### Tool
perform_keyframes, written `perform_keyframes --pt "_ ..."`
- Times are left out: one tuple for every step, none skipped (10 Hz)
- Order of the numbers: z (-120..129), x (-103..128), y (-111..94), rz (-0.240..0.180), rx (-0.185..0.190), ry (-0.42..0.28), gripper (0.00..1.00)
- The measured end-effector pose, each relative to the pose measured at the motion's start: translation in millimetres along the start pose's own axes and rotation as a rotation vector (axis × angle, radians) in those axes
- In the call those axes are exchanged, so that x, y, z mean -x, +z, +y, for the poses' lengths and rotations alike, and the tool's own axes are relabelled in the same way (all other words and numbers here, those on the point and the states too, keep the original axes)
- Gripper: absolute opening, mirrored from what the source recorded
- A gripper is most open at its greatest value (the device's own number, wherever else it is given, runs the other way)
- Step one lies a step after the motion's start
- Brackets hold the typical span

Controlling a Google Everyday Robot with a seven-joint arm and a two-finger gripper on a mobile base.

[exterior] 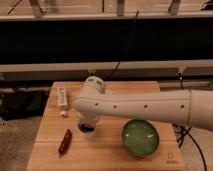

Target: Place the eraser in the ceramic cup

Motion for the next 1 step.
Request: perform_keyframes --pt "0.6 -0.5 0.2 -0.003 -0.004 0.001 0.76"
